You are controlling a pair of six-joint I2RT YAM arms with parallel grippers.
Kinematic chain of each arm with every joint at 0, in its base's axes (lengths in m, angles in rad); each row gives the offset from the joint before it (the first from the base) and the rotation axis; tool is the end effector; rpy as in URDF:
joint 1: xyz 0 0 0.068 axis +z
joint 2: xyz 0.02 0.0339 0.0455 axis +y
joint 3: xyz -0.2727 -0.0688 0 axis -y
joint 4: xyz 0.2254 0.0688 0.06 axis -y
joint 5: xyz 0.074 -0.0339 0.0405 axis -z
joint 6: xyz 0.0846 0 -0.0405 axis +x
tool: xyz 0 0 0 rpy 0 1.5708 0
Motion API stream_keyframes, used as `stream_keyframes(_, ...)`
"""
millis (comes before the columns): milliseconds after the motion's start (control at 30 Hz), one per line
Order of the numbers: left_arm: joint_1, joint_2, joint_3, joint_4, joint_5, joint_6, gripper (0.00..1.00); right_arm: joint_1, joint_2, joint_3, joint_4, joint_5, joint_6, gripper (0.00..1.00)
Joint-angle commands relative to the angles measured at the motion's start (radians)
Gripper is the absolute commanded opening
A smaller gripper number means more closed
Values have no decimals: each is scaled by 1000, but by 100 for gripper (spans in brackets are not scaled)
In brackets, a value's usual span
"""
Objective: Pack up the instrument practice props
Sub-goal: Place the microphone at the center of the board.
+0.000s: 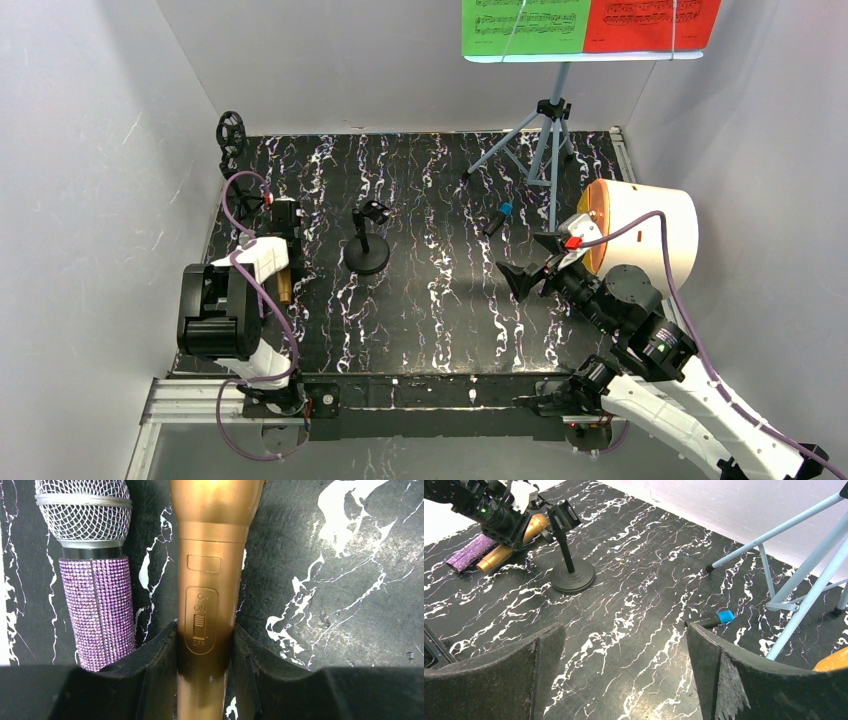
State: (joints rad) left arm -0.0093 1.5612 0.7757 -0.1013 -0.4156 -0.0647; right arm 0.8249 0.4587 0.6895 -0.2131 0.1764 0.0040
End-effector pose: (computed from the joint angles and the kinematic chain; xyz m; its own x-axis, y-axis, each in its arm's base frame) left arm 0.3152 0.0312 0.1519 -0.7575 -0.0521 -0.6508 -0.2962 0.9158 0.2714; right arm 0.1049 0.0916 0.3470 0.0096 0.0162 -0.9998 -0.6041 0.7969 0.0071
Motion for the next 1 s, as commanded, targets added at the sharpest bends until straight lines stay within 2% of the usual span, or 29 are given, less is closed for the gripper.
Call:
stream_keyframes(0,6,12,8,-28,27,-28,30,-1,-5,-4,29,-6,7,99)
stream_keyframes(67,6,13,13,-36,35,-29,36,0,-3,-4,28,-11,8,99)
stream_keyframes(200,8,6,17,-41,28,-33,53,0,-3,-4,27,-9,8,99)
stream_keyframes(300,8,-4,17,-42,32,-36,60,0,-2,-5,29,-10,7,99)
stream_keyframes(567,8,-23,23,-44,65,-38,68,-1,4,-7,23,-14,10,99)
stream_keyframes(733,8,-116,30,-52,115,-40,74,0,2,-5,15,-9,9,99)
stream_keyframes(967,6,-340,-48,90,343,-13,78,0,7,-7,15,-5,4,99)
